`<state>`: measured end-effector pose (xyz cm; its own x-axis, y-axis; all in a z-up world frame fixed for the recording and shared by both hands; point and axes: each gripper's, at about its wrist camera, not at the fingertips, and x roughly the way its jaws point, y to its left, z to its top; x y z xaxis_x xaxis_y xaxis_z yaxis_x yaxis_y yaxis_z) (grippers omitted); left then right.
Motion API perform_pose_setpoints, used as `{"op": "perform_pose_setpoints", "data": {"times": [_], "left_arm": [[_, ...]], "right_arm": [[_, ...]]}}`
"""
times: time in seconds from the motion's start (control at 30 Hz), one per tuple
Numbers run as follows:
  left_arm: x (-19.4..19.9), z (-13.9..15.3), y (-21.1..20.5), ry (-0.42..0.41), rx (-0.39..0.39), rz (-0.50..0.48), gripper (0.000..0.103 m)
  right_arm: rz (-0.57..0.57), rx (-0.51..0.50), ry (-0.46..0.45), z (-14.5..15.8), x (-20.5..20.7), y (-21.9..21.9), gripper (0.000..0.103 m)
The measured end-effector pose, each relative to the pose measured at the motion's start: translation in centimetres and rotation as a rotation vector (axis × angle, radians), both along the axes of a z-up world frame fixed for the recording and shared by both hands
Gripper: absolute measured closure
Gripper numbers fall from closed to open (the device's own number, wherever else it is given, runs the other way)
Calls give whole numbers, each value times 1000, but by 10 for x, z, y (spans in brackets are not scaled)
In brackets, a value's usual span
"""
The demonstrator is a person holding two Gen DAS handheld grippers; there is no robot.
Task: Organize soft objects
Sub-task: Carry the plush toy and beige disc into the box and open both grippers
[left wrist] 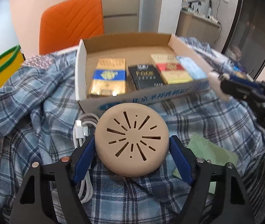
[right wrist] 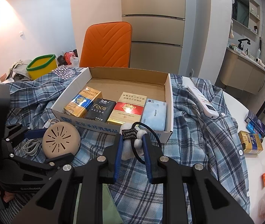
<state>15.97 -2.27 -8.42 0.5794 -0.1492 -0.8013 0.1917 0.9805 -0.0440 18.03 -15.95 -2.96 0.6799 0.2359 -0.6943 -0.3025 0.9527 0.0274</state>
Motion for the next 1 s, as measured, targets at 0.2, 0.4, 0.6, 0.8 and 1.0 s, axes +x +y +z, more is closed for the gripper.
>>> {"op": "perform_pose_setpoints", "data": {"times": [0.2, 0.4, 0.6, 0.8, 1.0], "left_arm": [[-23, 24, 1, -173, -16, -9, 26], [-43, 44, 6, -319, -32, -3, 26], [-56, 63, 11, -394, -22, 39, 26], [-65, 91, 11, -445, -18, 35, 25], [-63, 116, 5, -465, -14, 44, 25]], "right_arm": [[-4, 4, -13, 2, -2, -1, 80], [-7, 17, -39, 7, -6, -3, 80], [-11, 34, -71, 16, -11, -5, 80], [-15, 50, -124, 36, -19, -5, 80], [-12, 58, -175, 61, -26, -1, 80]]}}
